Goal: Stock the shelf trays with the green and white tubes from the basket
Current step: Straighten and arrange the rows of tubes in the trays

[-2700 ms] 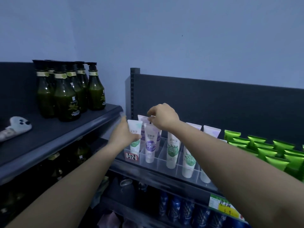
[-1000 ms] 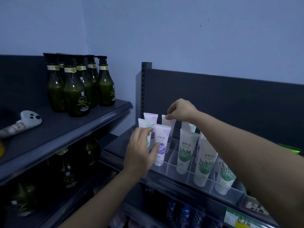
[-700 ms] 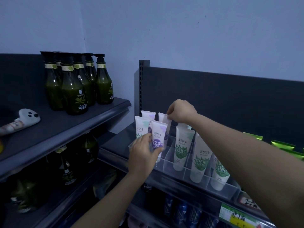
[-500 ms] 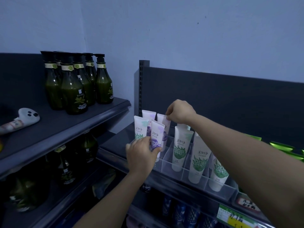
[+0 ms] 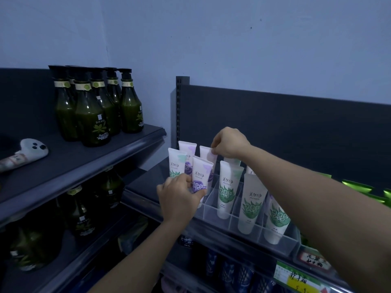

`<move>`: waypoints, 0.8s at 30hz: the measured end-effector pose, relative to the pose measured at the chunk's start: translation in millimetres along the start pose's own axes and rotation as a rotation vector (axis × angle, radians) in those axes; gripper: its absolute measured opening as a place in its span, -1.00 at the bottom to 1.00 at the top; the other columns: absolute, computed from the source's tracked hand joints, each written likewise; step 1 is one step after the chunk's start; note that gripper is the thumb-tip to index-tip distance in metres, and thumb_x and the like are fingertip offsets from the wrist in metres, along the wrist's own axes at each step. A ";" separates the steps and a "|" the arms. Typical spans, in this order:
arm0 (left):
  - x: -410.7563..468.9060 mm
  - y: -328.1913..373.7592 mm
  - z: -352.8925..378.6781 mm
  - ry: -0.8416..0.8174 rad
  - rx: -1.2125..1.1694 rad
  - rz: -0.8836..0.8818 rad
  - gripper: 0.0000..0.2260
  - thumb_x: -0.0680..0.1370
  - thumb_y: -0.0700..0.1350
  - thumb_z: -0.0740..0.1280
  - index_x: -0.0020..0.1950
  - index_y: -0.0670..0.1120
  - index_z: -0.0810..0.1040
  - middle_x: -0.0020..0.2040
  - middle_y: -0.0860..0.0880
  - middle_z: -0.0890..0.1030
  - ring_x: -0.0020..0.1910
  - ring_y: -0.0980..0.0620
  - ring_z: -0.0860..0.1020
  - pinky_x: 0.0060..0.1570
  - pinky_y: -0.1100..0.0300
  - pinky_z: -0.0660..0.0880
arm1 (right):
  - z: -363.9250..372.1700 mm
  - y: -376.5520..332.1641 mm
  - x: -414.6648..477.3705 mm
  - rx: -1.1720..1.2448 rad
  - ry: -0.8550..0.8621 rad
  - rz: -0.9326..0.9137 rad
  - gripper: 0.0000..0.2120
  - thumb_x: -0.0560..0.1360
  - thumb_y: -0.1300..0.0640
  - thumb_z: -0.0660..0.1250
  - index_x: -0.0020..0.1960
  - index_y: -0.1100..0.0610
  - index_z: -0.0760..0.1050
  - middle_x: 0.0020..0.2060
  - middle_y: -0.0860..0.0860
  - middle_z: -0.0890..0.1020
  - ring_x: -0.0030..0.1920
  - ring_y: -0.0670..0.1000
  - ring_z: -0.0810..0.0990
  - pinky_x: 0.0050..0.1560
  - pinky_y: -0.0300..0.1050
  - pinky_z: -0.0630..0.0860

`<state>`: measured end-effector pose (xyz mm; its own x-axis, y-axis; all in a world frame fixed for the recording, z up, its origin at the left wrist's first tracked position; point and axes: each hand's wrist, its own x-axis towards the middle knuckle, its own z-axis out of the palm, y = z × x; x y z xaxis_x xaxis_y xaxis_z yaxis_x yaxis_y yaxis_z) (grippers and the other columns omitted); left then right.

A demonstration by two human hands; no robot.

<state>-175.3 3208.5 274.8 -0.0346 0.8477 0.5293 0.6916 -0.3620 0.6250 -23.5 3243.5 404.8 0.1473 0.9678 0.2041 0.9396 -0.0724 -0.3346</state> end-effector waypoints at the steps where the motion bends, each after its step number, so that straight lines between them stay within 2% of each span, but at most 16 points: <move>1: -0.5 0.6 0.6 0.000 -0.005 -0.005 -0.64 0.30 0.21 0.49 -0.09 0.02 0.54 -0.17 0.18 0.59 -0.01 0.09 0.48 -0.03 0.16 0.17 | 0.1 0.5 -0.5 0.006 0.002 0.003 -0.91 0.42 0.17 0.41 -0.16 0.00 0.65 -0.09 -0.04 0.67 -0.07 0.03 0.62 0.02 0.00 0.61; 4: -1.0 1.8 2.7 -0.006 0.002 -0.011 -0.65 0.30 0.24 0.47 -0.13 0.04 0.52 -0.21 0.19 0.57 -0.03 0.10 0.47 0.03 0.13 0.21 | 0.2 2.1 -2.5 0.030 0.010 0.005 -0.91 0.42 0.17 0.41 -0.20 -0.01 0.63 -0.10 -0.04 0.68 -0.07 0.02 0.62 0.02 0.01 0.61; 9: 1.2 2.8 1.7 -0.011 0.027 -0.002 -0.65 0.30 0.25 0.47 -0.17 0.03 0.49 -0.24 0.18 0.56 -0.06 0.08 0.47 -0.06 0.14 0.16 | -1.4 4.2 -5.0 0.055 0.013 0.007 -0.87 0.41 0.15 0.43 -0.28 -0.03 0.59 -0.16 -0.05 0.67 -0.08 0.01 0.62 0.01 -0.02 0.60; 15: 1.7 2.4 2.2 -0.010 0.031 0.003 -0.64 0.30 0.24 0.47 -0.16 0.03 0.48 -0.25 0.18 0.54 -0.06 0.07 0.47 -0.08 0.13 0.15 | -0.9 4.9 -8.4 0.087 -0.008 -0.001 -0.91 0.38 0.18 0.45 -0.24 -0.01 0.63 -0.18 -0.05 0.68 -0.12 -0.01 0.63 -0.03 -0.06 0.60; 24: 0.0 2.2 2.2 -0.013 0.023 -0.003 -0.62 0.31 0.24 0.47 -0.09 0.02 0.49 -0.21 0.20 0.53 -0.02 0.06 0.49 -0.06 0.13 0.15 | 0.3 3.9 -9.0 0.092 -0.004 -0.009 -0.94 0.40 0.16 0.45 -0.16 0.02 0.66 -0.13 -0.02 0.69 -0.09 0.00 0.63 -0.03 -0.05 0.60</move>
<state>-172.2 3208.6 274.9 -0.0272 0.8537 0.5201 0.7078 -0.3510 0.6131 -21.3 3234.6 401.3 0.1378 0.9693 0.2036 0.9085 -0.0419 -0.4157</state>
